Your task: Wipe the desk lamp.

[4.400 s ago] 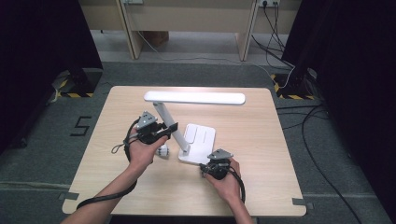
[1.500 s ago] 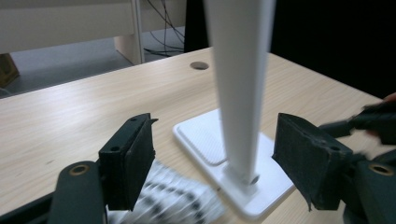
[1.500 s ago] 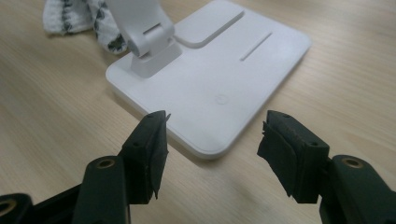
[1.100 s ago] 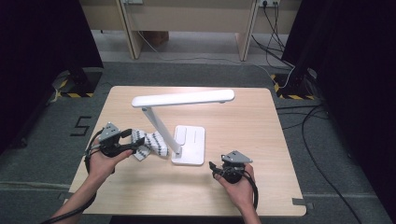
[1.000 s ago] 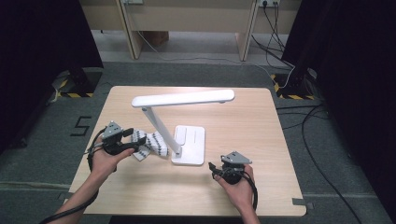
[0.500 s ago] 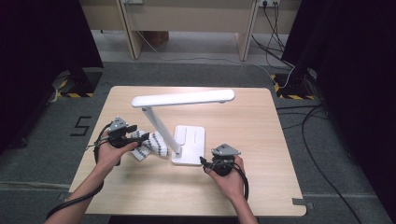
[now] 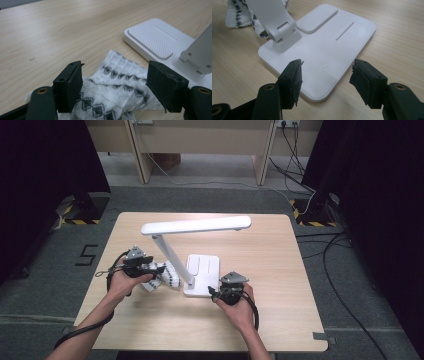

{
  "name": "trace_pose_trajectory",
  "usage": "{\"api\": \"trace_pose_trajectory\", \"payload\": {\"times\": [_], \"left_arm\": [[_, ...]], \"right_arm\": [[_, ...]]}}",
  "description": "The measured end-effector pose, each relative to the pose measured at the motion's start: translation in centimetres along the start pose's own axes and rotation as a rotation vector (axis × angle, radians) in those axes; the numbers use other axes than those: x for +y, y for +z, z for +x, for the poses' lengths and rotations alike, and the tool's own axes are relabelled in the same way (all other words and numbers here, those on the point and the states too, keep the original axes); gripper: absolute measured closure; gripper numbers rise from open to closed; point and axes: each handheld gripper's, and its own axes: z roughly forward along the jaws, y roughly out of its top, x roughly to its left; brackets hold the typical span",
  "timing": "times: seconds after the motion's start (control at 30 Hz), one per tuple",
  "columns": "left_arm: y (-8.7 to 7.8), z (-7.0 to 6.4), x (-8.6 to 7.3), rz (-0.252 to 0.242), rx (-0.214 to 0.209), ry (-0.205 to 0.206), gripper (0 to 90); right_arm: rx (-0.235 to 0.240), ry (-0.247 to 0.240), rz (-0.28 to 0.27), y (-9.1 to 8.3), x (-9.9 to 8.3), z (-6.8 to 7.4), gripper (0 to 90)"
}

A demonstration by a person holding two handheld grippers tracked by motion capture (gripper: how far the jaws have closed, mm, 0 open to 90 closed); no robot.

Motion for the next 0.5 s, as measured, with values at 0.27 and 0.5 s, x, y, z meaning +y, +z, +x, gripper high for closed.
{"api": "trace_pose_trajectory", "payload": {"times": [0.27, 0.5], "left_arm": [[0.8, 0.5, -1.5, 0.064, -0.015, 0.005, 27.0], [1.0, 0.6, -2.3, 0.084, -0.019, 0.002, 26.3]], "right_arm": [[0.010, -0.007, 0.014, 1.1, 0.5, 0.3, 41.3], [0.021, -0.015, 0.027, 2.0, 0.7, 0.7, 41.3]]}}
